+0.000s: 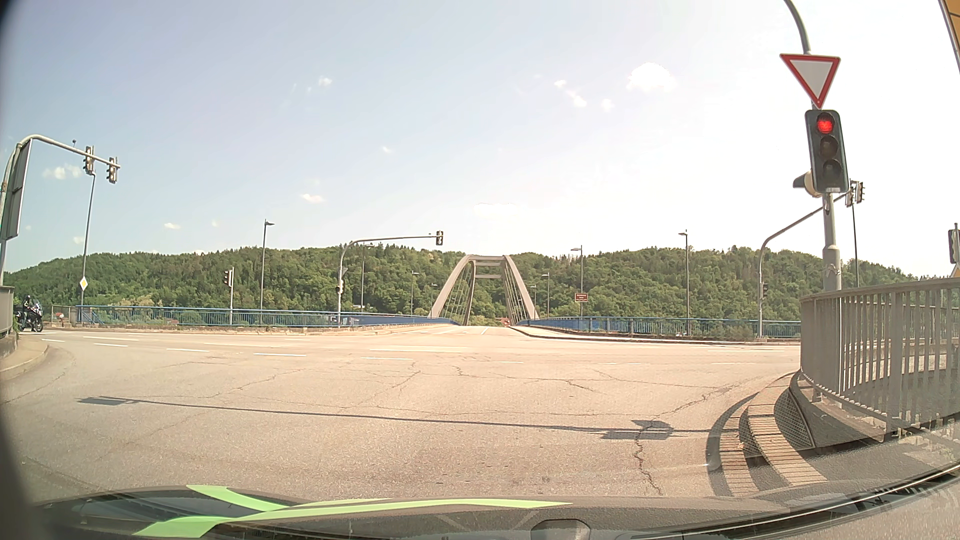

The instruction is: Follow the waypoints while adhering to traffic rules and regulations

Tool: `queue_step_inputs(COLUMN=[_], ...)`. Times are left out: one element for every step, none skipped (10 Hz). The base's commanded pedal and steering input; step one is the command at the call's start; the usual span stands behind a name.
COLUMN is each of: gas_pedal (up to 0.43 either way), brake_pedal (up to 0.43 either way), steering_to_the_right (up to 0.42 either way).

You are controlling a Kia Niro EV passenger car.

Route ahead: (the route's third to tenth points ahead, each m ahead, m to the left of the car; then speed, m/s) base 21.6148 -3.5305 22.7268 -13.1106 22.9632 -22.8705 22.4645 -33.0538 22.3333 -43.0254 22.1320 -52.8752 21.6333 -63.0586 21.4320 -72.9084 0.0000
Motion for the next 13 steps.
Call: queue_step_inputs(gas_pedal=[0.0, 0.0, 0.0, 0.0, 0.0, 0.0, 0.0, 0.0, 0.0, 0.0, 0.0, 0.0, 0.0], brake_pedal=[0.409, 0.409, 0.409, 0.415, 0.415, 0.433, 0.439, 0.445, 0.439, 0.439, 0.427, 0.421, 0.415], steering_to_the_right=[0.035, 0.035, 0.035, 0.035, 0.035, 0.031, 0.024, 0.018, 0.012, 0.011, 0.011, 0.013, 0.018])
